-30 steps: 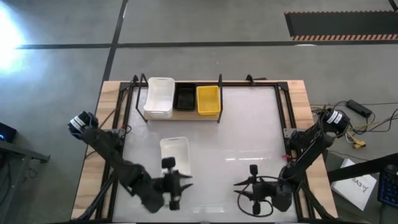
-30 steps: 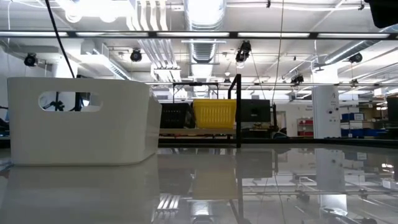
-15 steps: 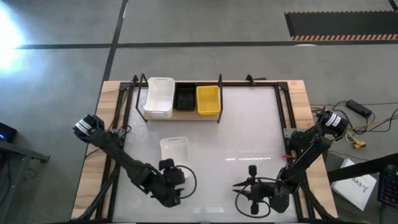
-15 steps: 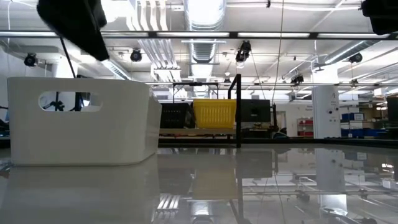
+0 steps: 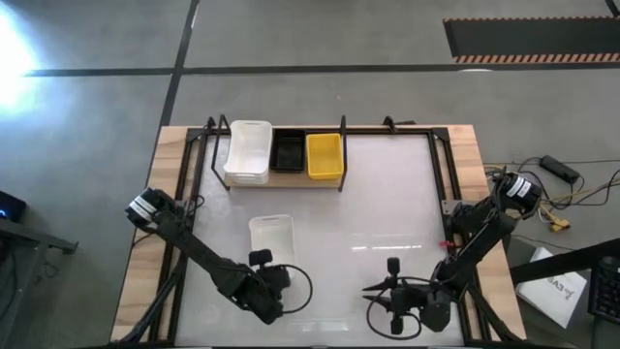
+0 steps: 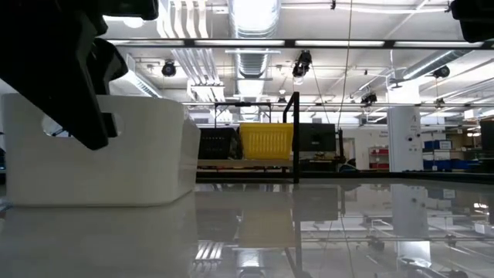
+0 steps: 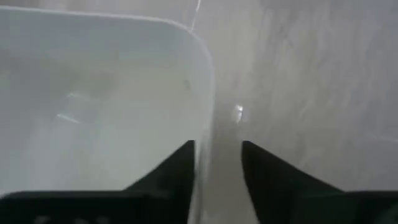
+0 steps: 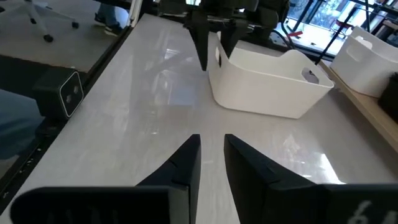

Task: Stack baskets on shelf by color
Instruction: Stack the white bin on top of the white bin

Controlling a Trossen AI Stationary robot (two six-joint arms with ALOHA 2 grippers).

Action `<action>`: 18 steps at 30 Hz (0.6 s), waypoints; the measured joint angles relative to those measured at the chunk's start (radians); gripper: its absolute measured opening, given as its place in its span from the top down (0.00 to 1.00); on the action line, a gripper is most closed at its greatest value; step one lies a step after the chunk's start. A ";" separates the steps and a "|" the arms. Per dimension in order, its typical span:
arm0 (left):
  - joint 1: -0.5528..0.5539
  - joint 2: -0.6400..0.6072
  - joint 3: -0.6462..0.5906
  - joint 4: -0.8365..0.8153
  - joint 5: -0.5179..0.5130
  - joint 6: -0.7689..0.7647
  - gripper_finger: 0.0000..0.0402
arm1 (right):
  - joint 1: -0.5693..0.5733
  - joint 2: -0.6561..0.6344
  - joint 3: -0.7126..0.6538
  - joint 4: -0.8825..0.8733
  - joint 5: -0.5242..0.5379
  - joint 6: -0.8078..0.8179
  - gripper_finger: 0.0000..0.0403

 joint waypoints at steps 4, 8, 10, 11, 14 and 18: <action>0.002 -0.020 0.006 -0.011 0.012 -0.002 0.92 | 0.000 0.000 0.000 0.000 0.000 0.000 0.84; 0.003 -0.026 0.029 -0.054 0.021 0.000 0.98 | 0.000 0.000 0.000 0.000 0.000 0.001 0.83; 0.003 -0.026 0.047 -0.101 0.022 0.000 0.99 | 0.000 0.000 0.000 0.000 0.000 0.001 0.83; 0.003 -0.026 0.058 -0.124 0.021 0.000 0.99 | 0.000 0.000 0.000 0.000 0.000 0.000 0.83; 0.003 -0.026 0.106 -0.220 0.014 -0.001 1.00 | 0.000 0.000 0.000 0.000 0.000 0.000 0.84; 0.001 -0.026 0.195 -0.349 -0.018 -0.001 1.00 | 0.000 0.000 0.000 -0.001 0.000 -0.001 0.84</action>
